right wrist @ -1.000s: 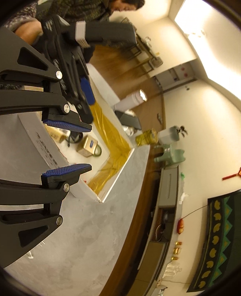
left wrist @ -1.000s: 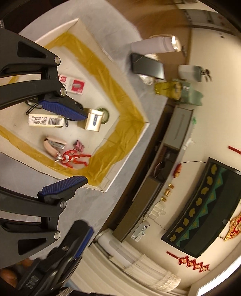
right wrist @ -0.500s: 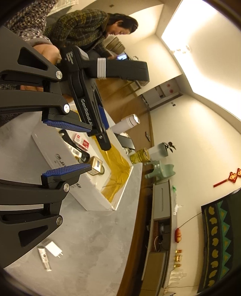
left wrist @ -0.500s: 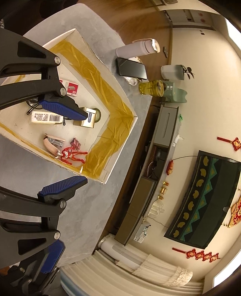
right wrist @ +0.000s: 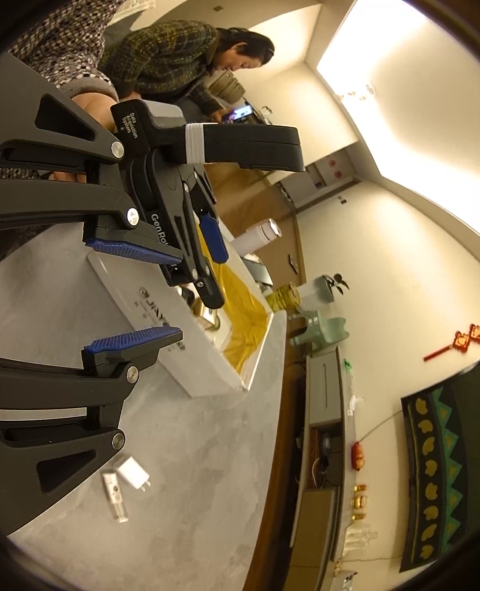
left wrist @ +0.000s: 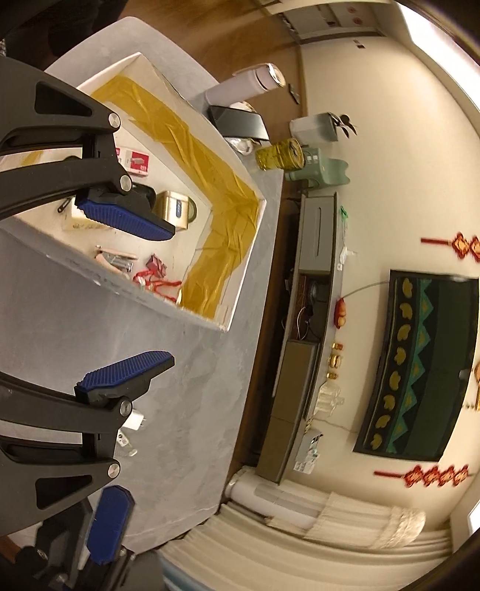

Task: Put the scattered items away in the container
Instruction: 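Move both tools from the box back to the white charger and glue tube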

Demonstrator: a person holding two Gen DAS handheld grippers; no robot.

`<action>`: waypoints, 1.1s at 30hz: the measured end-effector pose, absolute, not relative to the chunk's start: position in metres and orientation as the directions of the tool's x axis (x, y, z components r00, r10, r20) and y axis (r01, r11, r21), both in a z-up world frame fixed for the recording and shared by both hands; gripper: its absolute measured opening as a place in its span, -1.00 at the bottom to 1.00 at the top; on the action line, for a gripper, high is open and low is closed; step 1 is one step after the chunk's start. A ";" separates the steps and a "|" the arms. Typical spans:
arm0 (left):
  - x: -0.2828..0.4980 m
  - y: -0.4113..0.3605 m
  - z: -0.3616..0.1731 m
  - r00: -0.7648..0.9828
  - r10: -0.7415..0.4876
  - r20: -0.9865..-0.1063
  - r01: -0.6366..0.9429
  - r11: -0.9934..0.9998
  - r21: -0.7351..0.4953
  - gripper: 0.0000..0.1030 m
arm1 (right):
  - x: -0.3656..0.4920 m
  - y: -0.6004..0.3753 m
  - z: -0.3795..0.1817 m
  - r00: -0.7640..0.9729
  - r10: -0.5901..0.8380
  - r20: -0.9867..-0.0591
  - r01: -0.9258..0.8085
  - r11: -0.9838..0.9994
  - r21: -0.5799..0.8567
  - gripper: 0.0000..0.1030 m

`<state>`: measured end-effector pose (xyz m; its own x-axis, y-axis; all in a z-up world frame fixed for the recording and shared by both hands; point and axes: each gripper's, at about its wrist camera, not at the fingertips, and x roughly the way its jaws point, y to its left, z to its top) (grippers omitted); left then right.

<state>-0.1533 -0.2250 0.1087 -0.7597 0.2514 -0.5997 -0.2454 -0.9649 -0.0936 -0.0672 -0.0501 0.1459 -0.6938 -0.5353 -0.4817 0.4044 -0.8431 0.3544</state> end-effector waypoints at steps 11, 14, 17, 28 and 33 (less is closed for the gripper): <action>-0.149 -0.170 0.086 -0.739 0.256 -0.623 -0.336 -0.942 0.011 0.23 | -0.071 0.022 0.123 -0.786 -0.264 -0.558 0.127 -0.954 0.272 -0.26; -0.148 -0.154 0.076 -0.721 0.261 -0.642 -0.369 -0.929 0.036 0.23 | -0.080 0.040 0.112 -0.769 -0.262 -0.583 0.083 -0.945 0.315 -0.26; -0.148 -0.140 0.068 -0.700 0.276 -0.659 -0.405 -0.913 0.048 0.23 | -0.088 0.047 0.105 -0.755 -0.253 -0.605 0.063 -0.946 0.317 -0.26; -0.159 -0.103 0.026 -0.525 0.446 -0.725 -0.584 -0.808 -0.074 0.23 | -0.110 0.061 0.060 -0.699 -0.166 -0.696 -0.014 -0.969 0.245 -0.26; -0.176 -0.084 0.009 -0.471 0.469 -0.747 -0.599 -0.792 -0.119 0.23 | -0.120 0.083 0.038 -0.667 -0.131 -0.734 -0.090 -0.963 0.253 -0.26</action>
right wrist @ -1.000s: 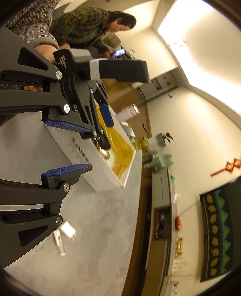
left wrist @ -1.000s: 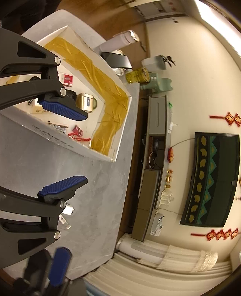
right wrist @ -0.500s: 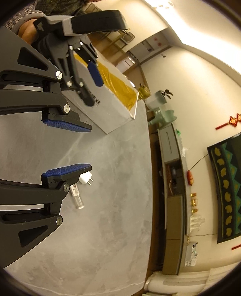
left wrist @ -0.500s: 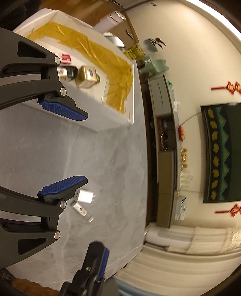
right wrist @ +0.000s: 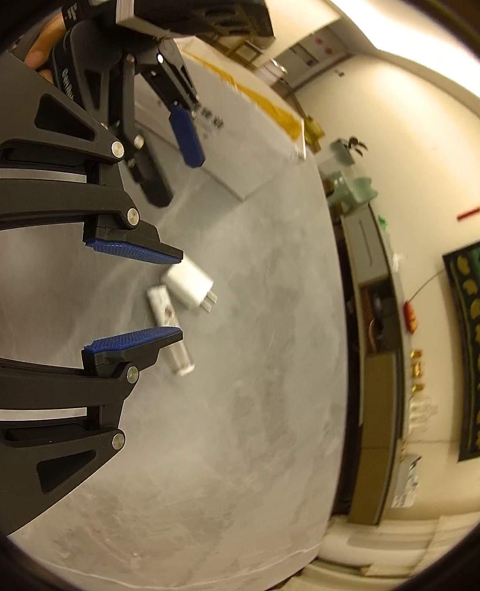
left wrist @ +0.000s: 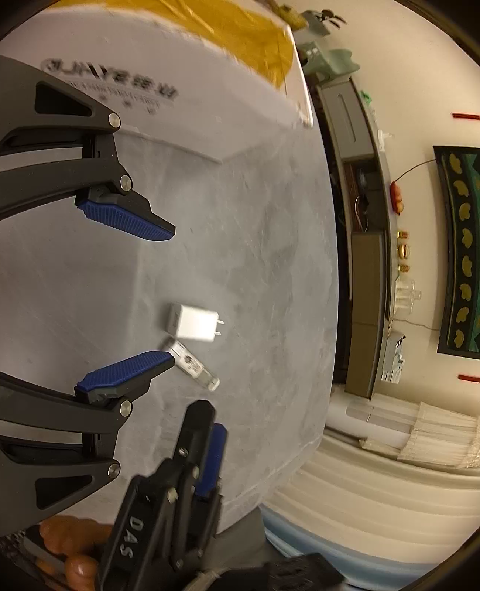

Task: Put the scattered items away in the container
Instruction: 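Move both tools from the box back to the white charger and glue tube, then grasp the white charger with the left tool while the right tool grasps the glue tube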

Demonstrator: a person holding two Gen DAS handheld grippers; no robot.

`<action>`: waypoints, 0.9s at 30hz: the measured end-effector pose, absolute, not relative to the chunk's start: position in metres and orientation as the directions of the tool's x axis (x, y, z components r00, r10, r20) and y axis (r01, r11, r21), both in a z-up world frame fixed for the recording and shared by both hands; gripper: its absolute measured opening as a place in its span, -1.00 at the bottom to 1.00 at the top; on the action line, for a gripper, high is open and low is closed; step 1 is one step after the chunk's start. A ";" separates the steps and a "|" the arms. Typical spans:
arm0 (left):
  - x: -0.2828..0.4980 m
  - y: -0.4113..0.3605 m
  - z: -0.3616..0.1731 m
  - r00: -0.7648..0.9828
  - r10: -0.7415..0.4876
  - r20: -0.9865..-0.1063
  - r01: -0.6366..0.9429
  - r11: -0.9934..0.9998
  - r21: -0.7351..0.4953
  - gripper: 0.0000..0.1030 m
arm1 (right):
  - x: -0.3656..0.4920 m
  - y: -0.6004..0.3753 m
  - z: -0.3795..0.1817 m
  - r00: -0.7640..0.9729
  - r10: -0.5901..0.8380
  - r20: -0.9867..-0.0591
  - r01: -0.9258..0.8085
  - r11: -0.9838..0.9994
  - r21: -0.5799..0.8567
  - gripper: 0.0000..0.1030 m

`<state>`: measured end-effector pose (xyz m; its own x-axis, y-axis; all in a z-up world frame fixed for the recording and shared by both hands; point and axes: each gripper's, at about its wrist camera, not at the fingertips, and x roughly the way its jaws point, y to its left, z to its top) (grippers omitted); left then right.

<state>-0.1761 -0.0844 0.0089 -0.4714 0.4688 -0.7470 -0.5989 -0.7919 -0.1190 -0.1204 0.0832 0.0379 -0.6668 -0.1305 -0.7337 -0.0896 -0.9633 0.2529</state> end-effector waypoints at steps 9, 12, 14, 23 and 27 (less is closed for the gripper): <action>-0.198 -0.050 -0.011 -0.438 0.492 -0.753 -0.633 -0.763 -0.130 0.23 | -0.132 0.117 0.005 -0.602 -0.140 -0.786 -0.200 -0.927 0.319 -0.26; -0.202 -0.039 -0.021 -0.433 0.486 -0.759 -0.647 -0.754 -0.113 0.23 | -0.139 0.123 0.000 -0.602 -0.145 -0.785 -0.217 -0.916 0.336 -0.26; -0.205 -0.034 -0.027 -0.430 0.481 -0.764 -0.649 -0.753 -0.109 0.23 | -0.143 0.126 -0.003 -0.603 -0.137 -0.786 -0.224 -0.916 0.331 -0.26; -0.228 -0.029 -0.060 -0.435 0.405 -0.804 -0.590 -0.803 -0.085 -0.07 | -0.160 0.128 -0.020 -0.588 -0.114 -0.800 -0.215 -0.932 0.291 -0.29; -0.231 -0.036 -0.059 -0.439 0.395 -0.807 -0.560 -0.822 -0.098 -0.30 | -0.165 0.125 -0.023 -0.593 -0.120 -0.796 -0.197 -0.937 0.288 -0.35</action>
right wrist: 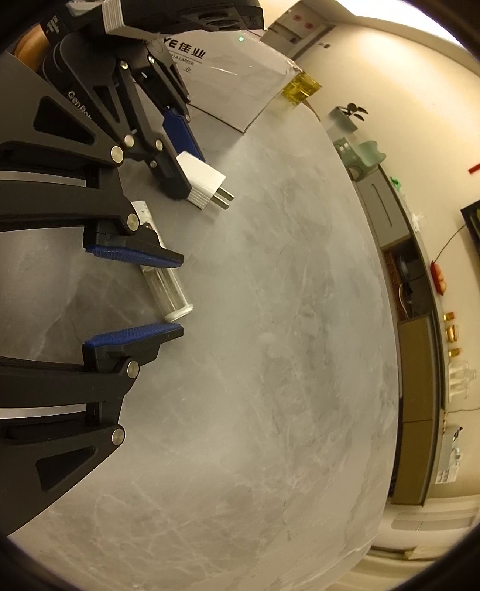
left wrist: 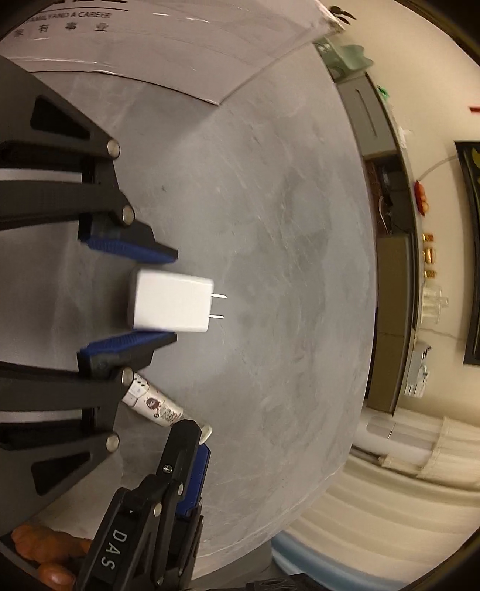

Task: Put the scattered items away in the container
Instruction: 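Grasp the white charger with the left tool while the right tool grasps the glue tube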

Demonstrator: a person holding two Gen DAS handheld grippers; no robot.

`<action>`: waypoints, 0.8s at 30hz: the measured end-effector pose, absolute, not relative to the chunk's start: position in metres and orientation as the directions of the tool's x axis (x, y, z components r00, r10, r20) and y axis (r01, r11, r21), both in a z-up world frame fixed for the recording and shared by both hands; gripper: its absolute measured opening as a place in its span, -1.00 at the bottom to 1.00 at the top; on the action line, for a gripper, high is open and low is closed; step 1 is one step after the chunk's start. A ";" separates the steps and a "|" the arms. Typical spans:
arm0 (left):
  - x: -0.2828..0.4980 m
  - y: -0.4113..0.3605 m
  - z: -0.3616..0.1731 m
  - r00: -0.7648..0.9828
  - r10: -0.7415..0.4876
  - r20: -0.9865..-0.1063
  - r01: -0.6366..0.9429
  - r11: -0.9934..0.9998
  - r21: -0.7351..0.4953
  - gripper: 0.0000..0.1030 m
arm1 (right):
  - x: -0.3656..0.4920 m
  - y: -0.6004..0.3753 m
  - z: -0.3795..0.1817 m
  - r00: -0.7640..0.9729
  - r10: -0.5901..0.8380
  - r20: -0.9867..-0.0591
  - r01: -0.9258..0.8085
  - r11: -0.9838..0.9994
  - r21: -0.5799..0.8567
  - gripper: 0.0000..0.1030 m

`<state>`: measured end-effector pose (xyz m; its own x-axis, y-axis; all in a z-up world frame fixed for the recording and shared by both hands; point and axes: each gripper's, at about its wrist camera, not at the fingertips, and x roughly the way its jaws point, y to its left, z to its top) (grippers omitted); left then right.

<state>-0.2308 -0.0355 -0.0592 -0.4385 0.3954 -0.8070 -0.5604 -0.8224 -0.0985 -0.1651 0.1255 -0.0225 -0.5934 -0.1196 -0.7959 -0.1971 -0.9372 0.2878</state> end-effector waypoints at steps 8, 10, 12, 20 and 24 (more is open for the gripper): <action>-0.229 -0.054 -0.058 -0.451 0.361 -0.816 -0.488 -0.866 -0.113 -0.37 | -0.175 0.095 -0.021 -0.617 -0.133 -0.776 -0.104 -0.963 0.247 -0.28; -0.226 -0.060 -0.056 -0.451 0.345 -0.823 -0.465 -0.878 -0.113 -0.37 | -0.176 0.085 -0.019 -0.609 -0.140 -0.781 -0.052 -0.975 0.216 -0.33; -0.224 -0.067 -0.056 -0.443 0.341 -0.829 -0.446 -0.886 -0.126 -0.37 | -0.176 0.078 -0.018 -0.597 -0.149 -0.788 -0.005 -0.982 0.190 -0.33; -0.227 -0.088 -0.055 -0.431 0.393 -0.812 -0.441 -0.877 -0.190 -0.20 | -0.169 0.067 -0.014 -0.607 -0.139 -0.782 -0.042 -0.978 0.206 -0.24; -0.230 -0.087 -0.057 -0.435 0.396 -0.809 -0.460 -0.870 -0.178 -0.27 | -0.167 0.048 -0.026 -0.600 -0.111 -0.792 -0.013 -0.989 0.148 -0.26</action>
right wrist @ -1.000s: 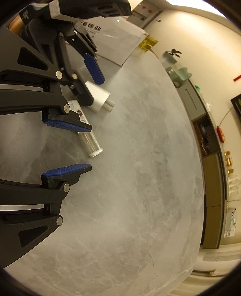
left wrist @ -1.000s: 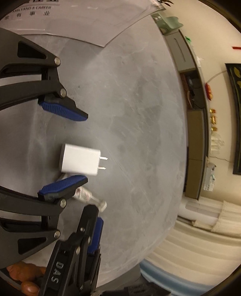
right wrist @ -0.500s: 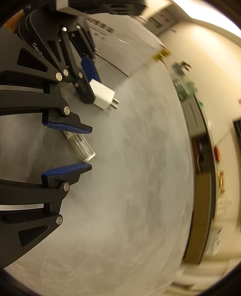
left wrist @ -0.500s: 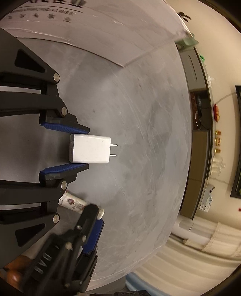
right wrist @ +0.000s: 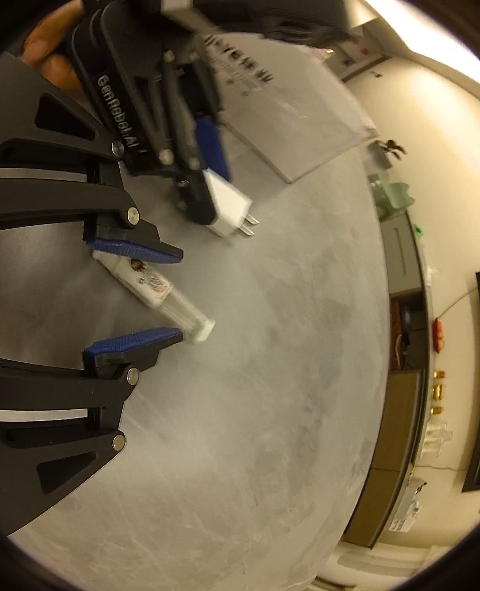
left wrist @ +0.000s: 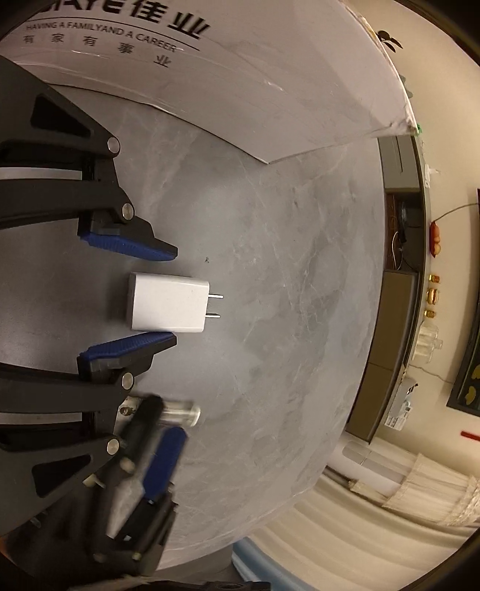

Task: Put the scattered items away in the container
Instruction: 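Grasp the white charger with the left tool while the right tool grasps the glue tube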

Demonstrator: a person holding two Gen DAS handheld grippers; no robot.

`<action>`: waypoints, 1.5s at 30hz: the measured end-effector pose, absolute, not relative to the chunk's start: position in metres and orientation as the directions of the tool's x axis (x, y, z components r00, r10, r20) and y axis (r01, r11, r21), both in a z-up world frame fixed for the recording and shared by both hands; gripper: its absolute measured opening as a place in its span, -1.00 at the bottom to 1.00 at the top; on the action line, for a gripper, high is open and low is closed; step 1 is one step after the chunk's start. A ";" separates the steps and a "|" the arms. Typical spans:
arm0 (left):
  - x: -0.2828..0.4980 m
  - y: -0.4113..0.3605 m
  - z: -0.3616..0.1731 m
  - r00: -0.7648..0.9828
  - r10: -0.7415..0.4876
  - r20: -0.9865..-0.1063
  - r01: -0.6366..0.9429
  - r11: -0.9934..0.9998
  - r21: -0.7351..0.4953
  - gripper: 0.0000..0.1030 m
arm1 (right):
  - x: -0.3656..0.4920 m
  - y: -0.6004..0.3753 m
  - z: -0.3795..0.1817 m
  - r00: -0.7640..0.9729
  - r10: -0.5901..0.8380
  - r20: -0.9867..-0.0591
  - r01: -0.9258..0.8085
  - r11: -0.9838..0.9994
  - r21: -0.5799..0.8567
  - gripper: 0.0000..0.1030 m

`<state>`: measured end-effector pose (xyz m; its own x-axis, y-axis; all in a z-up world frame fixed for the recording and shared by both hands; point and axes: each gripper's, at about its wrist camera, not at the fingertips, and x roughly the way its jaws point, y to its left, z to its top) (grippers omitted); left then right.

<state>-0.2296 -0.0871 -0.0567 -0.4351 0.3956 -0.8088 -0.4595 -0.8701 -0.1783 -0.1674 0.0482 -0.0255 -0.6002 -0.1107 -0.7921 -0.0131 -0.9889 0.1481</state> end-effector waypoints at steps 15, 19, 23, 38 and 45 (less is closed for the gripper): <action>-0.218 -0.109 -0.049 -0.448 0.391 -0.804 -0.439 -0.880 -0.183 -0.39 | -0.156 0.045 -0.023 -0.569 -0.133 -0.812 0.023 -0.989 0.147 -0.62; -0.216 -0.114 -0.040 -0.452 0.409 -0.792 -0.445 -0.874 -0.198 -0.39 | -0.151 0.043 -0.021 -0.573 -0.142 -0.807 0.029 -0.988 0.153 -0.62; -0.214 -0.117 -0.037 -0.457 0.408 -0.791 -0.443 -0.875 -0.196 -0.39 | -0.146 0.040 -0.018 -0.577 -0.144 -0.804 0.037 -0.988 0.151 -0.62; -0.210 -0.111 -0.056 -0.469 0.348 -0.812 -0.456 -0.883 -0.115 -0.37 | -0.142 0.029 -0.027 -0.569 -0.103 -0.816 0.078 -0.994 0.072 -0.59; -0.209 -0.115 -0.050 -0.473 0.354 -0.807 -0.446 -0.886 -0.127 -0.39 | -0.138 0.032 -0.021 -0.575 -0.134 -0.807 0.077 -0.991 0.109 -0.61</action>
<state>-0.2088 -0.1146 -0.0498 -0.4732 0.3536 -0.8069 -0.4462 -0.8859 -0.1266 -0.1385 0.0324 -0.0207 -0.5754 -0.1337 -0.8069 0.0768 -0.9910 0.1094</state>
